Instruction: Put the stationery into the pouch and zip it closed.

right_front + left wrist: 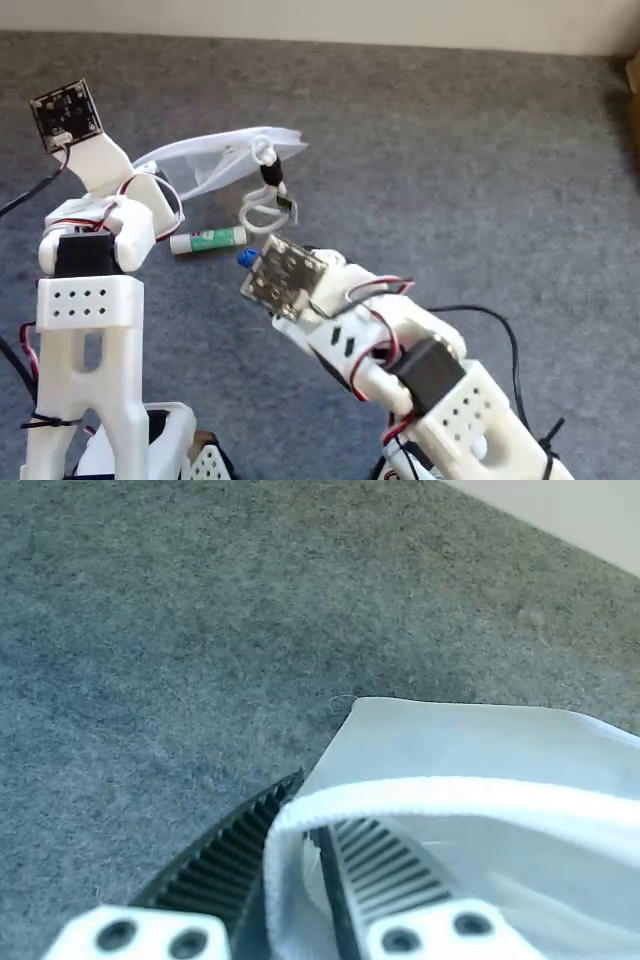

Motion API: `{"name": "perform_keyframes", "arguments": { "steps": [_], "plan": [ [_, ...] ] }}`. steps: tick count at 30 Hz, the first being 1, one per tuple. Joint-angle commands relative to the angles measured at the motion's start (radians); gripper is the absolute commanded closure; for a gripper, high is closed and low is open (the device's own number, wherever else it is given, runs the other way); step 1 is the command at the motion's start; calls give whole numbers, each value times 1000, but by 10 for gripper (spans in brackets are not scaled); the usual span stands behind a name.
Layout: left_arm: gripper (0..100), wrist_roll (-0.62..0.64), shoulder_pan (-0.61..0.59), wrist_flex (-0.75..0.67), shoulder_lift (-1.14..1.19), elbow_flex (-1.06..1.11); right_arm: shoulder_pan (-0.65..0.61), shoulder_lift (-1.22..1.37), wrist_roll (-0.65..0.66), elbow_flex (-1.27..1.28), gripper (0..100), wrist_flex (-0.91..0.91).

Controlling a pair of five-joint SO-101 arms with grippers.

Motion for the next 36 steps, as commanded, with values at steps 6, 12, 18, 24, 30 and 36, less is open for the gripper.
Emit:
{"name": "perform_keyframes", "arguments": {
  "steps": [6,12,18,24,30,36],
  "plan": [
    [990,-11,70,-8,13,4,-13,-285,3,194,995,-303],
    [990,-78,116,-8,13,4,-13,-501,3,337,995,-464],
    [990,-86,128,-8,13,5,-13,-642,3,473,995,-688],
    [990,-86,130,-8,13,5,-15,-665,3,516,995,-851],
    [990,-87,166,-8,13,21,-122,-665,6,519,995,-972],
    [990,-87,160,-8,13,21,-163,-664,5,521,995,-1072]
  ]
}}
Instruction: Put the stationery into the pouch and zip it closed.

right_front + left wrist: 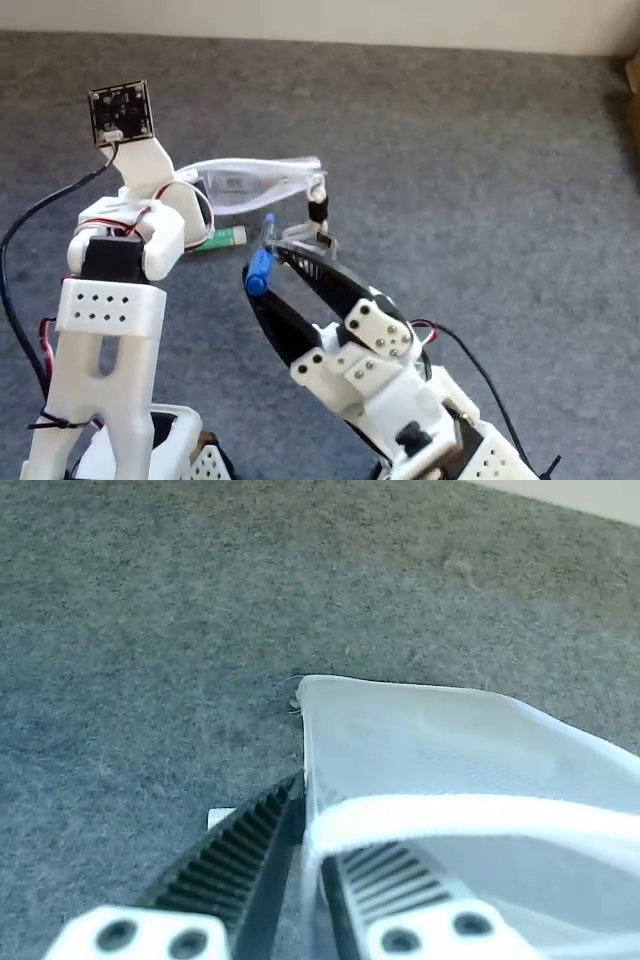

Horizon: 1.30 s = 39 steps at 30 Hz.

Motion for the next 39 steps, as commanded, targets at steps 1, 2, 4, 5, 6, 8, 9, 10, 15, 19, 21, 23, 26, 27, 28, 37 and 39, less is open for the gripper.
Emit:
{"name": "perform_keyframes", "arguments": {
  "steps": [1,2,4,5,6,8,9,10,15,19,21,23,26,27,28,37,39],
  "plan": [
    [990,-11,10,-6,13,10,-18,-12,5,-8,995,-105],
    [990,-11,10,-6,13,10,-18,-12,5,-8,995,-122],
    [990,-11,10,-6,13,10,-18,-12,5,-7,995,-142],
    [990,-11,10,-6,13,10,-18,-12,5,-7,995,-150],
    [990,-11,10,-6,13,10,-18,-12,5,-7,995,-150],
    [990,-11,10,-6,13,10,-18,-10,3,-8,995,-150],
    [990,-11,10,-6,13,10,-18,-10,3,-8,995,-150],
    [990,-11,10,-6,13,10,-18,-10,3,-10,995,-150],
    [990,-11,10,-6,13,10,-19,-10,3,-15,995,-150],
    [990,-11,10,-9,13,12,-19,22,3,-16,995,-150],
    [990,-11,10,-9,13,12,-19,84,3,-25,995,-159],
    [990,-11,10,-9,13,12,-18,150,3,-47,995,-205],
    [990,-11,10,-9,13,12,-16,234,3,-71,995,-265],
    [990,-11,10,-9,13,12,-16,254,3,-76,995,-278],
    [990,-11,10,-9,13,12,-16,271,3,-76,995,-289],
    [990,-11,10,-9,13,12,67,435,2,-74,995,-426],
    [990,-11,10,-9,13,12,93,487,-34,-74,995,-450]
  ]
}}
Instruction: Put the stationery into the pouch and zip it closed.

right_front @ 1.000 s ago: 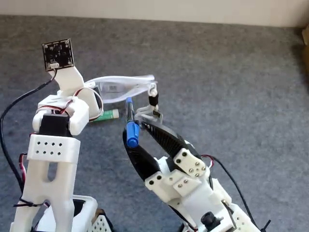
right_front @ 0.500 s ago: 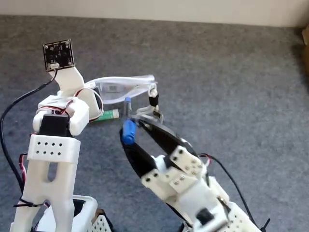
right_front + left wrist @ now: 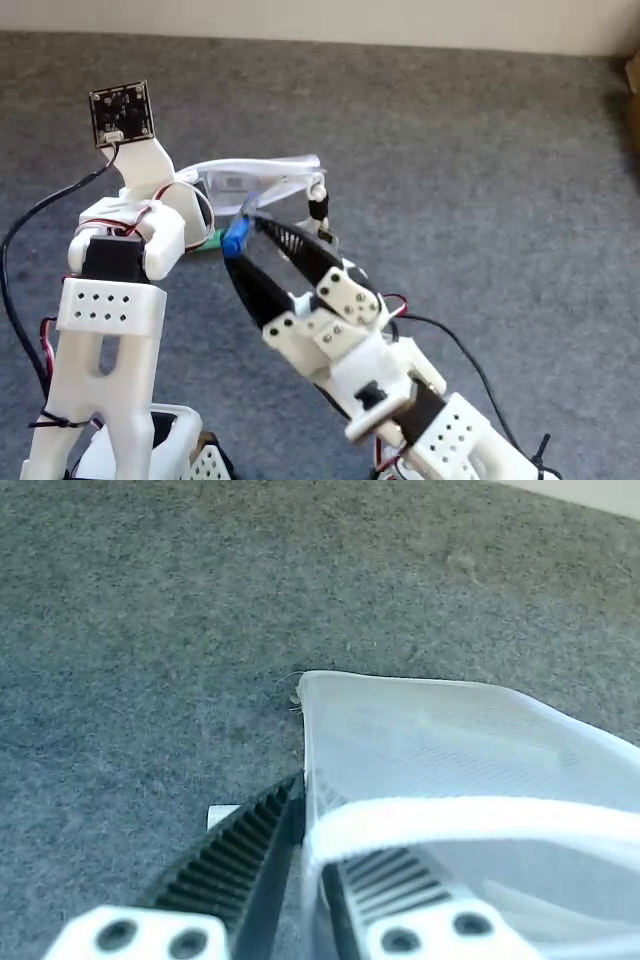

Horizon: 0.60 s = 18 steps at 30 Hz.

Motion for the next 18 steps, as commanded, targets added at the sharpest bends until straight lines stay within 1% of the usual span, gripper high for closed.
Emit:
{"name": "perform_keyframes", "arguments": {
  "steps": [1,5,10,13,18],
  "plan": [
    [990,-11,10,-9,13,5,70,120,-71,-74,995,-73],
    [990,-11,8,-9,13,5,163,205,-229,-81,995,-73],
    [990,-11,8,-9,13,5,262,263,-379,-108,995,-71],
    [990,-11,8,-9,13,5,288,268,-431,-105,995,-67],
    [990,-11,8,-11,13,5,285,266,-442,-102,992,-65]
  ]
}}
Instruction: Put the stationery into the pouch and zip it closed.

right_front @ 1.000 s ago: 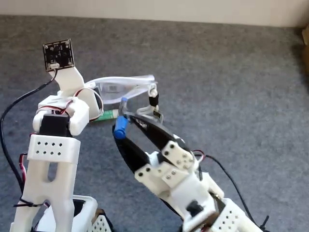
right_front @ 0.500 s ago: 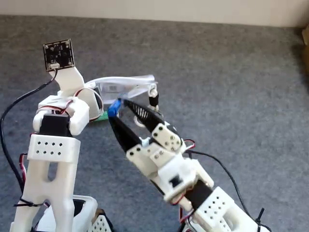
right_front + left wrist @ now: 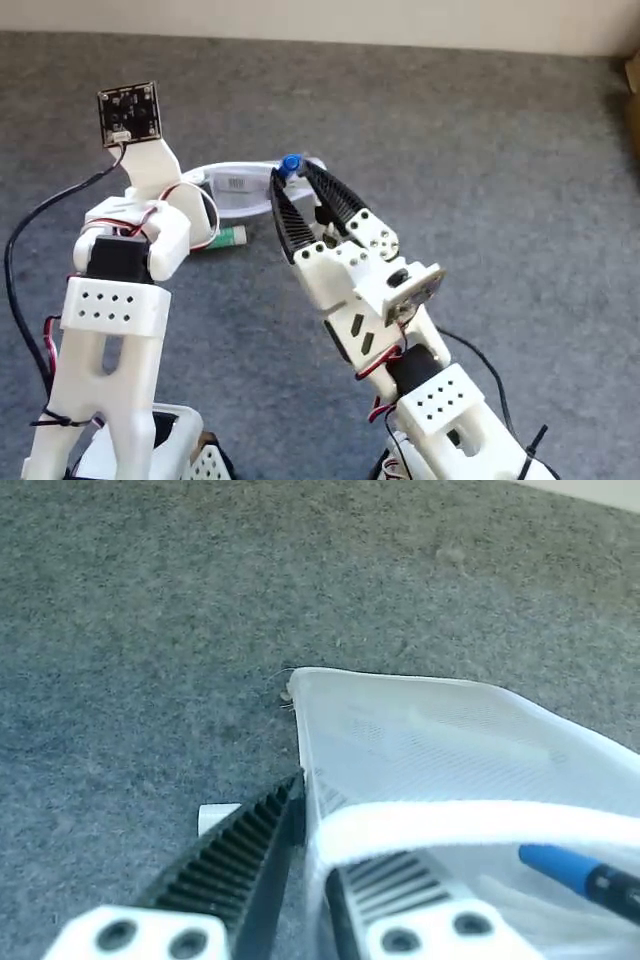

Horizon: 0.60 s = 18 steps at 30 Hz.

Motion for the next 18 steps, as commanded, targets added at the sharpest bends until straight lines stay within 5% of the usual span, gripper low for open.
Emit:
{"name": "perform_keyframes", "arguments": {
  "steps": [1,18],
  "plan": [
    [990,-11,8,-11,13,5,15,-1,-15,-73,992,-18],
    [990,-11,7,-12,13,5,13,-2,-21,-79,920,130]
  ]
}}
